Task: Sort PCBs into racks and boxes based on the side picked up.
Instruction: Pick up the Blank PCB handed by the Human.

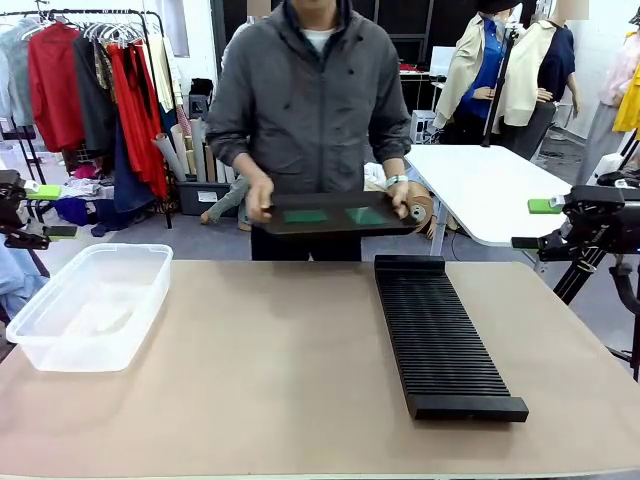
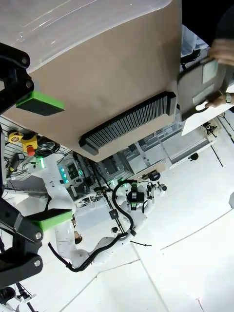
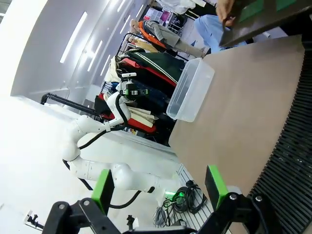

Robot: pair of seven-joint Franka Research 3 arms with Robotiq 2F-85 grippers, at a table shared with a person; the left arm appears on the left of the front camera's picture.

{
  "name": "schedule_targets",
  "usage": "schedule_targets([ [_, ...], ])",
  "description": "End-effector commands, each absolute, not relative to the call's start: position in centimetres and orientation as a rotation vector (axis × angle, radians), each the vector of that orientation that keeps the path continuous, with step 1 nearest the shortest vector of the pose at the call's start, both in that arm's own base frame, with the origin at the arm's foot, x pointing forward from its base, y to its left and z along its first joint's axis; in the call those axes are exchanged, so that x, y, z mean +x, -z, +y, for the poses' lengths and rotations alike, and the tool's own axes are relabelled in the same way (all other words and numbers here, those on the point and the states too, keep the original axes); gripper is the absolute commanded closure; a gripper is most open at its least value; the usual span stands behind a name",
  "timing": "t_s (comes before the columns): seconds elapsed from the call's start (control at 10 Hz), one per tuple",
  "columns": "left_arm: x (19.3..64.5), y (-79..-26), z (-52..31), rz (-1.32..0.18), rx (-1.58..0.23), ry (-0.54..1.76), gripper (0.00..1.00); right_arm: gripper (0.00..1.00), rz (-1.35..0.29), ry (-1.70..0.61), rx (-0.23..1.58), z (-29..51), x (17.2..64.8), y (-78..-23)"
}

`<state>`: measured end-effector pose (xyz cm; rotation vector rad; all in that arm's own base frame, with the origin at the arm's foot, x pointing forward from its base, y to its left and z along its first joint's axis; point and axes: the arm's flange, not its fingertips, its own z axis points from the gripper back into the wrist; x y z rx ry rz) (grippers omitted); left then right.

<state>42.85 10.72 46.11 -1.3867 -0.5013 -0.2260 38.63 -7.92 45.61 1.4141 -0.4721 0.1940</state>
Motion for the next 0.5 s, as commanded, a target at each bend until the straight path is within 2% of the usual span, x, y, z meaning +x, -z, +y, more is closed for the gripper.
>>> schedule_targets([
  [0.0,42.8,-46.36,10.86,-0.496,-1.385,0.224,0.0,0.0,-0.461,-0.192,1.425,-8.11,38.48,-45.81],
  [0.4,42.8,-46.36,10.86,-0.496,-1.385,0.224,0.0,0.0,-0.461,-0.192,1.425,-8.11,38.48,-45.81],
])
